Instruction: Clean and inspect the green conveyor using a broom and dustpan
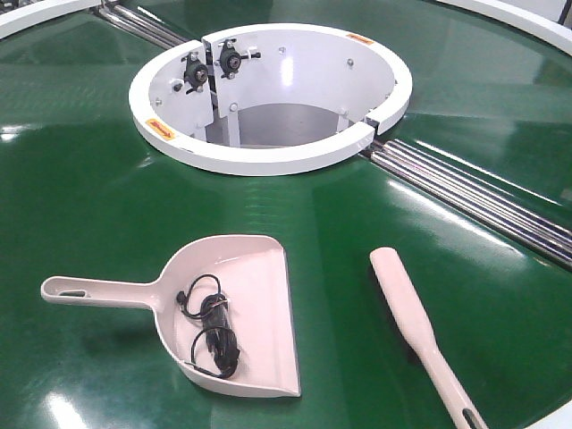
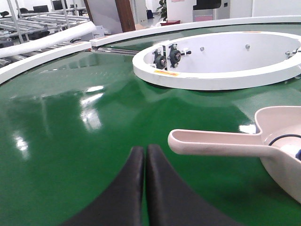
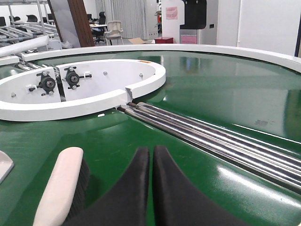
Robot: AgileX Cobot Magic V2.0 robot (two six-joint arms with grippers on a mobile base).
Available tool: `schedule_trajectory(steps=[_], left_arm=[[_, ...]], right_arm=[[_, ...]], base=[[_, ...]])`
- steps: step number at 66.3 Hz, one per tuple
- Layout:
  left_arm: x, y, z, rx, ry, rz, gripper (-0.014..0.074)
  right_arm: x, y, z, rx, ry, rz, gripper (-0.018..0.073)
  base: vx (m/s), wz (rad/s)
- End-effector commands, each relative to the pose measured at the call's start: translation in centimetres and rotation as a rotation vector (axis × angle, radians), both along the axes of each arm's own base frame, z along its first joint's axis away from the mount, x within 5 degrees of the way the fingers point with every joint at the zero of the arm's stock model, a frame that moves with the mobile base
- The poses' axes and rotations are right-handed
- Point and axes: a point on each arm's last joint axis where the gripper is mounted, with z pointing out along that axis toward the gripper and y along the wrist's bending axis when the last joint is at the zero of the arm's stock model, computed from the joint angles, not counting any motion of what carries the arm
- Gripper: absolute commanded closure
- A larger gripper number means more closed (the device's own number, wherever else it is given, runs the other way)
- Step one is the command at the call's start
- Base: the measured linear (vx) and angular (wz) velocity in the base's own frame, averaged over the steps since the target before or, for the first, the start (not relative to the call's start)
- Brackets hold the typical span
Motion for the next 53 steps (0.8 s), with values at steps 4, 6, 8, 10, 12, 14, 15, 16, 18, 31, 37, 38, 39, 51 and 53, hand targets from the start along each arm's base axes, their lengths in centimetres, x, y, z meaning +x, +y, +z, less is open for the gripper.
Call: schedule_trajectory(steps=[4, 6, 8, 10, 12, 14, 15, 16, 18, 31, 37, 38, 39, 51, 53], left_arm=[[0.02, 0.00, 0.01, -0.020, -0.070, 0.002, 0.0619], [0.02, 0.00, 0.01, -0.020, -0.070, 0.002, 0.0619], [0.02, 0.00, 0.01, -0.020, -0.070, 0.002, 0.0619], [0.02, 0.00, 0.01, -0.020, -0.070, 0.002, 0.0619], [0.02, 0.00, 0.01, -0.020, -0.070, 0.002, 0.0619], [0.02, 0.00, 0.01, -0.020, -0.070, 0.002, 0.0619], [0.02, 0.00, 0.01, -0.020, -0.070, 0.002, 0.0619], [0.02, 0.00, 0.01, -0.020, -0.070, 0.002, 0.0619], [0.02, 0.00, 0.01, -0.020, -0.070, 0.002, 0.0619], [0.02, 0.00, -0.01, -0.020, -0.067, 0.002, 0.0619], [0.02, 0.00, -0.04, -0.020, -0.064, 0.002, 0.0619], [0.02, 0.00, -0.04, -0.020, -0.064, 0.002, 0.0619], [0.02, 0.00, -0.04, -0.020, -0.064, 0.002, 0.0619], [0.02, 0.00, -0.04, -0.020, -0.064, 0.002, 0.0619], [0.02, 0.00, -0.04, -0.020, -0.064, 0.002, 0.0619]], right_arm=[[-0.01, -0.08, 0.21, -0.031, -0.063, -0.011, 0.0565], [-0.01, -0.08, 0.21, -0.029, -0.063, -0.011, 0.0565], [-0.01, -0.08, 0.21, -0.029, -0.063, -0.011, 0.0565], [-0.01, -0.08, 0.21, -0.029, -0.063, -0.011, 0.0565], [-0.01, -0.08, 0.21, -0.029, -0.063, -0.011, 0.0565], [-0.01, -0.08, 0.21, -0.029, -0.063, -0.011, 0.0565], [-0.01, -0.08, 0.21, -0.029, -0.063, -0.011, 0.0565], [-0.01, -0.08, 0.21, -0.029, -0.063, -0.011, 0.0565], [-0.01, -0.08, 0.21, -0.029, -0.063, -0.011, 0.0565], [-0.01, -0.08, 0.21, -0.029, -0.063, -0.011, 0.0565], [-0.01, -0.08, 0.21, -0.029, -0.063, -0.011, 0.0565], [-0.01, -0.08, 0.21, -0.029, -0.063, -0.011, 0.0565], [-0.01, -0.08, 0.21, -0.029, -0.063, -0.011, 0.0565], [-0.01, -0.08, 0.21, -0.029, -0.063, -0.011, 0.0565], [-0.01, -0.08, 0.21, -0.029, -0.063, -0.011, 0.0565]], base=[[0.00, 0.00], [0.00, 0.00], [0.00, 0.00], [0.00, 0.00], [0.00, 0.00], [0.00, 0.00], [0.00, 0.00], [0.00, 0.00], [0.00, 0.00], [0.00, 0.00], [0.00, 0.00], [0.00, 0.00], [0.00, 0.00], [0.00, 0.00], [0.00, 0.00]])
